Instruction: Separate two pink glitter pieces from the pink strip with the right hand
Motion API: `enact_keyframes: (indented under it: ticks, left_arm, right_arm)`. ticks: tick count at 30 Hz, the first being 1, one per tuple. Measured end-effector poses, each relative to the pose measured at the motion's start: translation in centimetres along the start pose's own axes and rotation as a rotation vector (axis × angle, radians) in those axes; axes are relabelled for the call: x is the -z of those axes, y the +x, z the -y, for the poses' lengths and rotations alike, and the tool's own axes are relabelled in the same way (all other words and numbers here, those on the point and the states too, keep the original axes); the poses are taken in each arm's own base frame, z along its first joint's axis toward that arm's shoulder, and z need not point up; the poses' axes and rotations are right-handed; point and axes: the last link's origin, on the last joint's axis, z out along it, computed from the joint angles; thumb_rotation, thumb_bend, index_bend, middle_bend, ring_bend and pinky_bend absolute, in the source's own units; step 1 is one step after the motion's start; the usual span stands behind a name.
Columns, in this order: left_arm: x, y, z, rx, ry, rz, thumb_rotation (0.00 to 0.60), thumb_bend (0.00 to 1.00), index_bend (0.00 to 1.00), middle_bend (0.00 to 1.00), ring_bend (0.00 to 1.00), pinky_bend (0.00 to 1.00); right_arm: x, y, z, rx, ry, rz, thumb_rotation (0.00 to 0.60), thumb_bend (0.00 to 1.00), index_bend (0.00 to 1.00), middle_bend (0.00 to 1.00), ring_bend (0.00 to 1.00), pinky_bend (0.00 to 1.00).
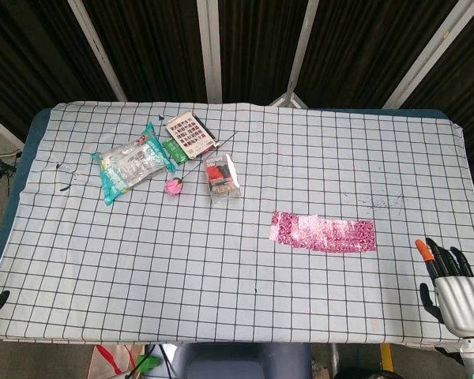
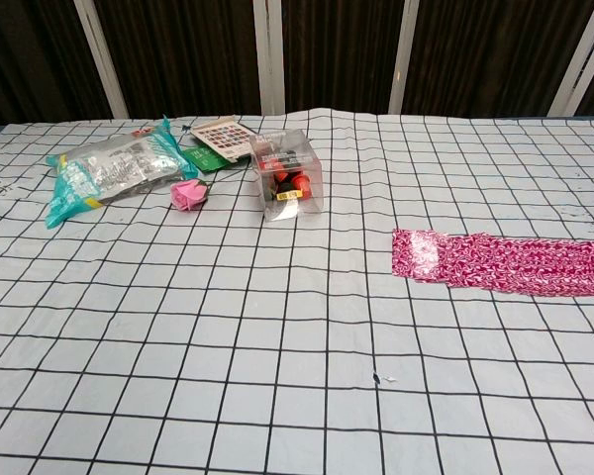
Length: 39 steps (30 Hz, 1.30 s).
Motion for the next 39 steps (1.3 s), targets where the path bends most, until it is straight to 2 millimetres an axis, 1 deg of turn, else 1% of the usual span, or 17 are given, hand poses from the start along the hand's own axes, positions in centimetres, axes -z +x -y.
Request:
enact_keyframes:
  ticks: [11,16,22,26,30,31,34,39]
  left_arm:
    - [-0.1,-0.1,-0.2,-0.003,-0.007,0.000,0.600,0.35,0.16,0.00,0.00,0.09]
    - [-0.1,-0.1,0.0,-0.004,0.002,0.005,0.600,0.35,0.16,0.00,0.00,0.09]
    - [-0.1,-0.1,-0.2,-0.004,-0.004,0.000,0.600,0.35,0.16,0.00,0.00,0.09]
    - [0.3,-0.1,-0.4,-0.007,-0.012,0.002,0.600,0.35,0.16,0.00,0.00,0.09]
    - [0.3,-0.1,-0.4,-0.005,-0.009,-0.001,0.600,0.35,0.16,0.00,0.00,0.09]
    - [0.3,-0.1,-0.4,-0.005,-0.007,0.000,0.600,0.35,0.16,0.00,0.00,0.09]
    - [0.2,-0.1,-0.3,-0.004,-0.001,0.003,0.600,0.35,0.16,0.00,0.00,0.09]
    - [0.1,-0.3,-0.4,-0.007,-0.003,0.009,0.600,0.35,0.16,0.00,0.00,0.09]
  right_arm:
    - [-0.3,0.0,0.4,-0.011,-0.001,-0.061,0.600,0.59,0.00,0.05,0.12,0.09]
    - [-0.3,-0.2,0.4,-0.013,0.004,-0.052,0.600,0.59,0.00,0.05,0.12,0.09]
    - [-0.3,-0.7,0.7,-0.004,0.023,-0.025,0.600,0.58,0.00,0.05,0.12,0.06]
    - [-0.2,-0.9,1.1,-0.003,0.035,-0.015,0.600,0.52,0.00,0.05,0.12,0.06]
    - [-0.3,-1.0,1.5,0.003,0.043,-0.011,0.600,0.52,0.00,0.05,0.12,0.06]
    - [-0.3,-1.1,1.7,0.006,0.047,-0.008,0.600,0.52,0.00,0.05,0.14,0.06]
    - [-0.5,-1.5,2.3,0.013,0.067,0.014,0.600,0.52,0.00,0.05,0.24,0.11]
    - [-1.4,-2.4,4.1,0.026,0.124,0.080,0.600,0.51,0.00,0.08,0.29,0.14]
